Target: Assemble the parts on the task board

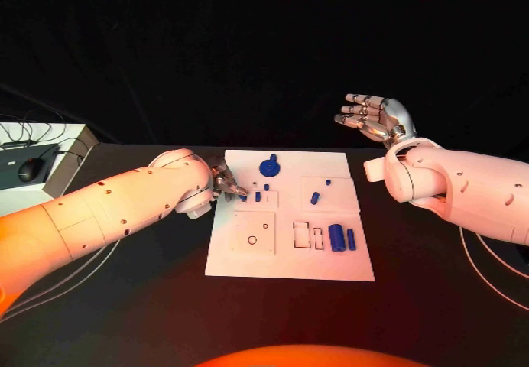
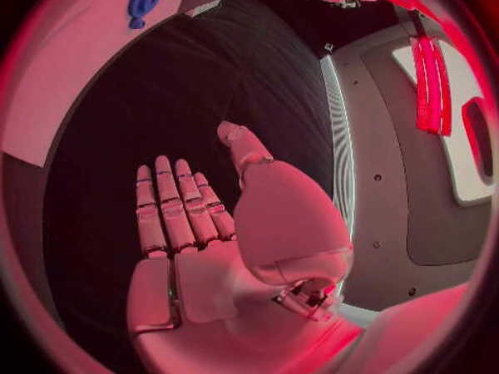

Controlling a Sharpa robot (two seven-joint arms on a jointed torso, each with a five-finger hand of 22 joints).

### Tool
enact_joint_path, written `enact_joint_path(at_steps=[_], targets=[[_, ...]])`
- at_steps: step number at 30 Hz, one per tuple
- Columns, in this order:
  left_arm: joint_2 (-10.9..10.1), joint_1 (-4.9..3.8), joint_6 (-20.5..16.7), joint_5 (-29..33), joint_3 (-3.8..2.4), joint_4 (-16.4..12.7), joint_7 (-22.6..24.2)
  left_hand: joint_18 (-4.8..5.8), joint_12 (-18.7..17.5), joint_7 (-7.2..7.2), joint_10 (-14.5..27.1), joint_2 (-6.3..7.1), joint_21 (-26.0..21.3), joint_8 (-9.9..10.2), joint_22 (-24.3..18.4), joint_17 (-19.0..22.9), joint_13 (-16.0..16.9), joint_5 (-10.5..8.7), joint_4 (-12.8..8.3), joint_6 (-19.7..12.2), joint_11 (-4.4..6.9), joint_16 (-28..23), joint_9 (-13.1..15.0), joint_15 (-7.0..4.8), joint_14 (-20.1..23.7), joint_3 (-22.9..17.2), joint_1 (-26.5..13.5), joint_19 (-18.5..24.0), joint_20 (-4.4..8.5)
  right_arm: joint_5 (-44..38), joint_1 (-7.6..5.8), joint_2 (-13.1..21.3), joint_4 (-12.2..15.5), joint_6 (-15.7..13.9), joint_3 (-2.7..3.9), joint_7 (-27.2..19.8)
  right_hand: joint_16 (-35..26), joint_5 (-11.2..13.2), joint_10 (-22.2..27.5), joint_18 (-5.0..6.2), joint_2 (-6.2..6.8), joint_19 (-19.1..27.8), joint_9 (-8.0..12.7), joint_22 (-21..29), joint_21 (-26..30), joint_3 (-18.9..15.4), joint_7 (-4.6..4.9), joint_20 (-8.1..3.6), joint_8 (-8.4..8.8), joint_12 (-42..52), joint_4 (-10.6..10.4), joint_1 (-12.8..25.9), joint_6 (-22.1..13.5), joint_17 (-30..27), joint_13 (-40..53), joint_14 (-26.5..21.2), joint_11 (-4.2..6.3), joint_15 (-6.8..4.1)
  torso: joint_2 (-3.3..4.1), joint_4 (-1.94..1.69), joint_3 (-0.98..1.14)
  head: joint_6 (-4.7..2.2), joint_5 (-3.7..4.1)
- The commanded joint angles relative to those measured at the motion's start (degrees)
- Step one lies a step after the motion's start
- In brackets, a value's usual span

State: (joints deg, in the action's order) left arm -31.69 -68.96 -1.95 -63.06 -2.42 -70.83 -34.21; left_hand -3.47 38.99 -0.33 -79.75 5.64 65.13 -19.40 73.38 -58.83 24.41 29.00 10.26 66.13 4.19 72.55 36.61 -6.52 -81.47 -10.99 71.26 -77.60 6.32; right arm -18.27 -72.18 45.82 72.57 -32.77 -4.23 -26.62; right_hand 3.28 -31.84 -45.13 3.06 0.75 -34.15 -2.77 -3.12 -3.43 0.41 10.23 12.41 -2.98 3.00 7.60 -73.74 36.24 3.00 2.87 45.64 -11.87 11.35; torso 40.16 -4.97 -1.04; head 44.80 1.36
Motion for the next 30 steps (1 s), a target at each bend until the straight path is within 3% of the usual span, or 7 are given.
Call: enact_joint_path(at_steps=[1,14,30], targets=[[-0.1,-0.04,-0.6,1.7,-0.27,-0.4,1.3,-0.7,0.2,0.12,0.2,0.32,0.1,0.0,0.1,-0.1,-0.1,-0.31,-10.5,-0.3,0.19,-0.1,0.0,0.32,0.2,-10.1,0.0,-0.1,-0.06,-0.2,0.05,0.0,0.0,0.8,0.02,-0.6,-0.4,-0.3,-0.3,-0.69,-0.14,0.3,0.1,0.1,0.3,0.1,3.71,0.05,0.36,-0.2,0.3,0.4,0.4,-0.1,0.0,-0.4,-0.13,0.17,-0.04,-0.04,0.02,-0.04,-0.01],[-0.8,-0.06,-0.5,2.1,-1.42,-2.0,1.8,-0.66,0.2,0.16,0.1,0.53,0.2,0.2,0.2,-0.2,-0.3,-0.33,-10.9,0.0,0.19,0.0,-0.3,0.32,0.1,-10.3,0.1,-0.1,0.0,-0.2,0.12,0.0,0.0,0.8,0.02,-0.6,-0.4,-0.3,-0.3,-0.69,-0.14,0.3,0.1,0.1,0.3,0.1,3.71,0.05,0.36,-0.2,0.3,0.4,0.4,-0.1,0.0,-0.4,-0.13,0.17,-0.01,-0.04,0.01,-0.04,-0.06],[-1.6,0.4,-3.5,-2.4,-1.4,-3.2,2.6,-0.53,0.2,0.14,-0.1,0.53,0.4,0.3,0.4,-0.3,-0.5,-0.33,-11.1,0.2,0.22,0.1,-0.4,0.25,0.1,-10.6,0.0,-0.3,0.24,-0.1,0.26,0.1,0.0,0.8,0.02,-0.6,-0.4,-0.3,-0.3,-0.69,-0.14,0.3,0.1,0.1,0.3,0.1,3.71,0.05,0.36,-0.2,0.3,0.4,0.4,-0.1,0.0,-0.4,-0.13,0.17,-0.06,-0.09,-0.06,0.21,-0.23]])
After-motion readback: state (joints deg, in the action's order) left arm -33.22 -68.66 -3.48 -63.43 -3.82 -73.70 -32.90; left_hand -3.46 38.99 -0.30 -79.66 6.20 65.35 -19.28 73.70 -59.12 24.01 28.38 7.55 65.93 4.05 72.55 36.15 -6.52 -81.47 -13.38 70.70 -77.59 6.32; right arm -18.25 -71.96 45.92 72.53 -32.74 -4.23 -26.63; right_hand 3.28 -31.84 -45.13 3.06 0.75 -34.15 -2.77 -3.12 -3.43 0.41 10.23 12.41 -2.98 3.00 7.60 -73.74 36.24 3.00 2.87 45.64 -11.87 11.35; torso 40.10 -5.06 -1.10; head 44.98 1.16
